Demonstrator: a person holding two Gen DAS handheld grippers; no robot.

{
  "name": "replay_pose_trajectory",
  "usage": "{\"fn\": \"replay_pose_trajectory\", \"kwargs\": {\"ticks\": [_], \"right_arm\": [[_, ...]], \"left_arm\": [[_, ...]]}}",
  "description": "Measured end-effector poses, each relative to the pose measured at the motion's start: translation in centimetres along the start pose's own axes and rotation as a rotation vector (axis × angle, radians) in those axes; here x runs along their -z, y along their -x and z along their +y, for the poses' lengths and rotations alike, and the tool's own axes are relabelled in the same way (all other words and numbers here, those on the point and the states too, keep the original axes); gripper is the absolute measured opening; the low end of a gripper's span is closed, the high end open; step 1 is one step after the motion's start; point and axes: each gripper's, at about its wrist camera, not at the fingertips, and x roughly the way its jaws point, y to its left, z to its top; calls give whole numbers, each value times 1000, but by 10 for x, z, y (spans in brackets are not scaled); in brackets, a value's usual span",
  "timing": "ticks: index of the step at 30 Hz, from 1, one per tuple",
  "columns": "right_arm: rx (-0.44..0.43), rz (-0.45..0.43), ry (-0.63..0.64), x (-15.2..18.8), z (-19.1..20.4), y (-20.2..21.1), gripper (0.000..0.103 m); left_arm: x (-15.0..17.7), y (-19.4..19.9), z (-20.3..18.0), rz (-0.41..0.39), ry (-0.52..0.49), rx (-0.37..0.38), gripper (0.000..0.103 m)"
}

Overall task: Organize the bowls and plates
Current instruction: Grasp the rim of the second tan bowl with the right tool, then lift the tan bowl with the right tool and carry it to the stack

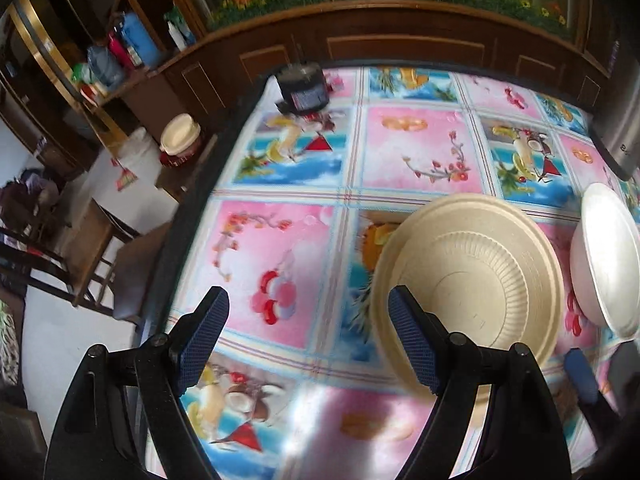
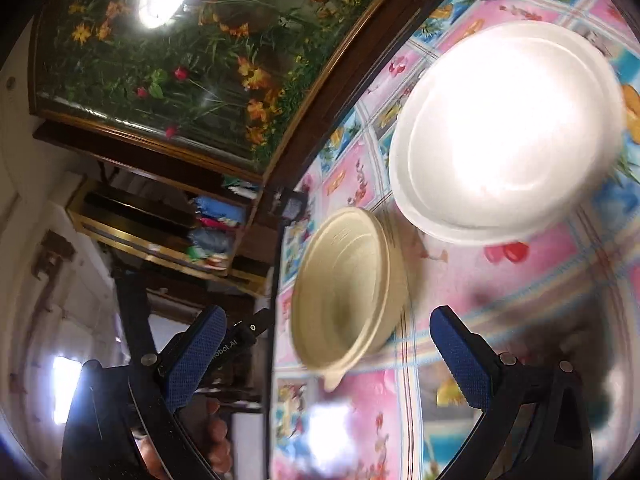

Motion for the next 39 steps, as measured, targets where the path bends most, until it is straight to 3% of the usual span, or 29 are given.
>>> {"fn": "replay_pose_trajectory", "kwargs": {"ticks": [6,9,12,14,17,19,20,30,39], "right_arm": [[97,-16,43,4,-1,-28,93],[122,-6,50,5,-3,-37,84],[149,-3,78,6,-2,-39,64],[170,7,96,7,-1,-41,41],[194,21,94,7,-3,-42,21],[180,33,72,7,-6,-41,19],[179,35,69,8,-5,-39,16],[105,47,67,22,16,3,14],[47,101,200,87,70,68,15]], "left_arm": [[-6,-22,-11,57,-2,36,83],[-4,-30,-17,84,-24,49,83],[-2,-33,-19,81,-37,43,82],[1,-33,-19,80,-46,51,55],[5,-32,-21,92,-71,83,29],[8,-27,-23,90,-87,98,17],[9,-23,-24,82,-101,91,17],[37,40,-3,-9,-170,108,17],[107,116,52,-107,-202,115,17]]}}
